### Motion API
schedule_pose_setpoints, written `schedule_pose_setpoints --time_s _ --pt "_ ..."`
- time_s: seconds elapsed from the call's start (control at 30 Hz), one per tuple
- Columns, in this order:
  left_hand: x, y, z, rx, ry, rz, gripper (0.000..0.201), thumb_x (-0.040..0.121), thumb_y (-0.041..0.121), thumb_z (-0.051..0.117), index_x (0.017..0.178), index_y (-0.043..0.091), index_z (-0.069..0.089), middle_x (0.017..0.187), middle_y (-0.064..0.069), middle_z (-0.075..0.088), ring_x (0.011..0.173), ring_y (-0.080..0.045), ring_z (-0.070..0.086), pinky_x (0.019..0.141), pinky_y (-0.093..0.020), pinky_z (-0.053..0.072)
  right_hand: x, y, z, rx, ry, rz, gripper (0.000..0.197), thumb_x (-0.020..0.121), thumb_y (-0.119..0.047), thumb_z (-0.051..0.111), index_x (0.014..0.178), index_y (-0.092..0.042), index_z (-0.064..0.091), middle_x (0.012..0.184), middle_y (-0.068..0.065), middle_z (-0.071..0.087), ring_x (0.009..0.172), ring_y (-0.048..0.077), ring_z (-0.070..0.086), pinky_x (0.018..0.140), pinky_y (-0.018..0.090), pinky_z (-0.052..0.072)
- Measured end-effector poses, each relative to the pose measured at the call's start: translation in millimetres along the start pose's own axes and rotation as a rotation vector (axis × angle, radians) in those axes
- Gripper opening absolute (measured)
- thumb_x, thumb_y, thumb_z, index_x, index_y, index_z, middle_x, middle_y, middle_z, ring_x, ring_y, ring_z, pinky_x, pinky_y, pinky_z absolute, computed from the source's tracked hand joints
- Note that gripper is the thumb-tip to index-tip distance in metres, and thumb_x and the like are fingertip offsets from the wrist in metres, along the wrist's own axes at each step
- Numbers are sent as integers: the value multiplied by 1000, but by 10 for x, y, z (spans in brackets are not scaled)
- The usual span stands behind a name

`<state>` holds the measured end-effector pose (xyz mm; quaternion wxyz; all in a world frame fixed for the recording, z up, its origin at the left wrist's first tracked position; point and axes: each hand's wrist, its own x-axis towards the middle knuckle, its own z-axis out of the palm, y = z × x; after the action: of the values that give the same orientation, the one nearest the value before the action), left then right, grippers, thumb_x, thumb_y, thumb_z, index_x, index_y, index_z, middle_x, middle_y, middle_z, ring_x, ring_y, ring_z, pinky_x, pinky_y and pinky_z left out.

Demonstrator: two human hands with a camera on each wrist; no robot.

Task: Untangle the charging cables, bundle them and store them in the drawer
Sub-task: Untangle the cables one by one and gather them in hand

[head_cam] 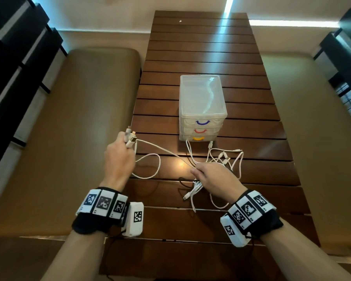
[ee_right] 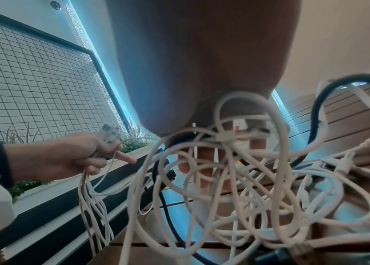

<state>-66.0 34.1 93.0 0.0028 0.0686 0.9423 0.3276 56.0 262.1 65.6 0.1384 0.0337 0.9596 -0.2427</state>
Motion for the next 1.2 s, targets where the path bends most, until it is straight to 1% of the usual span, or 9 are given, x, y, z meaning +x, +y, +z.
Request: schedule_pose_setpoints --time_s 0.23,0.47,0.57,0.67,0.73,0.87,1.0,1.1,1.2 --pt "-23 -183 -90 -80 50 -154 19 91 5 50 83 14 64 76 -1 63 71 -23 56 59 -34 34 13 -59 -8 -68 1 10 36 102 -41 44 88 -14 64 81 1 65 78 19 60 69 34 48" --pt "-66 -349 -147 -31 104 -254 13 93 8 52 86 13 62 77 -3 61 78 -30 56 67 -34 36 23 -149 -33 -103 -82 -39 20 98 -42 52 92 -26 64 90 -7 66 86 14 62 74 34 53" --pt "-154 -260 -111 -5 77 -136 18 101 10 47 95 13 63 87 5 62 84 -22 58 66 -27 40 16 -143 -37 -37 -28 -43 25 98 -40 53 86 -24 68 79 -7 66 77 11 61 72 34 53" --pt "-294 -40 8 -112 -95 123 42 99 5 51 136 22 59 145 7 52 122 -9 55 98 -21 48 27 -156 -50 71 59 -14 26 98 -38 56 86 -23 73 73 -7 67 71 9 62 67 30 49" --pt "-437 126 137 -161 -315 304 67 88 -9 57 143 29 51 153 14 38 124 -1 49 101 -16 46 45 -180 -55 144 58 17 26 98 -38 57 89 -22 75 73 -8 68 69 5 61 63 25 45" --pt "-552 290 336 -92 -461 345 67 85 1 62 141 35 53 128 4 67 113 -18 64 95 -40 53 55 -186 -63 180 85 24 29 96 -41 60 87 -18 76 77 -5 71 72 10 64 68 33 51" --pt "-493 268 390 -162 -453 250 22 87 12 62 88 34 64 82 11 69 84 -18 67 70 -32 52 -52 -204 -124 374 123 -111 33 90 -24 72 122 -23 69 94 -20 64 87 -5 59 76 11 47" --pt "-469 251 370 -249 -541 201 24 93 24 62 110 41 67 85 11 73 80 -9 68 72 -33 56 -109 -161 -30 268 14 -114 82 85 -23 77 154 -25 31 115 -16 52 102 -3 51 96 12 41" --pt "-518 235 339 -251 -620 251 31 93 26 66 119 44 67 85 14 73 78 0 67 72 -22 55 -156 -101 140 204 95 -116 93 86 -27 76 158 -23 18 128 -7 51 114 7 52 103 24 42"
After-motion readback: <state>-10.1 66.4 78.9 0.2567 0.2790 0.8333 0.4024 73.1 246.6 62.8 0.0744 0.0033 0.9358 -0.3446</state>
